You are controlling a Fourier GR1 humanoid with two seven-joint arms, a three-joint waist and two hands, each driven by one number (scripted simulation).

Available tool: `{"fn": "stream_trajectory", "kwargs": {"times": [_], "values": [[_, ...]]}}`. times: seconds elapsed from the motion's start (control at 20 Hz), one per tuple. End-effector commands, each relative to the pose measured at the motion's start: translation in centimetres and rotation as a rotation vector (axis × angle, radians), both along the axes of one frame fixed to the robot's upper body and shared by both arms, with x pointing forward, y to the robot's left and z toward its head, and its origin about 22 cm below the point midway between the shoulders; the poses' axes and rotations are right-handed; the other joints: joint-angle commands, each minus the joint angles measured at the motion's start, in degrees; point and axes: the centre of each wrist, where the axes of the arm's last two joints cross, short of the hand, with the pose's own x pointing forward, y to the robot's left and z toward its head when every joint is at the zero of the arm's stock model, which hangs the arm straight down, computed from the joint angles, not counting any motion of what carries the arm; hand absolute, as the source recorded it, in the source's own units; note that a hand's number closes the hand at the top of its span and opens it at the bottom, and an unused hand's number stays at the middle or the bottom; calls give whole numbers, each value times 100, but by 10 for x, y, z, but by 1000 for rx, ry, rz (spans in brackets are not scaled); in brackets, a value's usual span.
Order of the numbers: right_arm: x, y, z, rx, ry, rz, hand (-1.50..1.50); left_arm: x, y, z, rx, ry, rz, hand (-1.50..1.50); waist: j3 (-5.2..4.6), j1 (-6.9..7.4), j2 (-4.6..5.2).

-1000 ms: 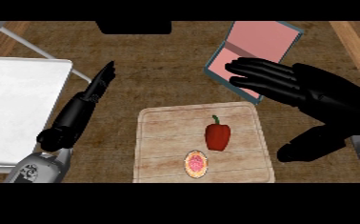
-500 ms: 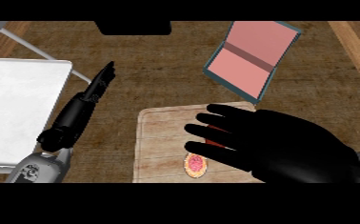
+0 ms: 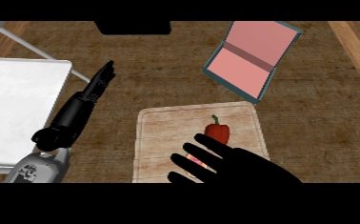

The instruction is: Pick the cupcake from the cutting board and place it in the cardboard box

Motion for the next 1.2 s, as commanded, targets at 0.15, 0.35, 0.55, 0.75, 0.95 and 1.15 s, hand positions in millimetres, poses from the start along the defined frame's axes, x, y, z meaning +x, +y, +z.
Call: {"fn": "stream_trajectory", "kwargs": {"times": [0.15,0.35,0.55,0.75,0.95,1.15], "values": [[-3,33,-17,-71,16,-57,-150,15,15,12,98,-33,22,0,20,37,28],[-19,41,-24,-66,-57,-89,-150,13,19,11,96,-35,37,0,22,31,25],[-21,39,-36,-64,-79,-96,-150,14,37,12,104,-39,28,0,24,37,30],[-20,50,-36,-84,-89,-101,-150,11,25,11,95,-53,35,0,23,44,26],[-15,42,-41,-119,-110,-109,-150,23,34,7,97,-36,45,0,22,9,36],[-8,34,-66,-132,-114,-130,-150,11,31,8,91,-39,43,0,26,39,34]]}}
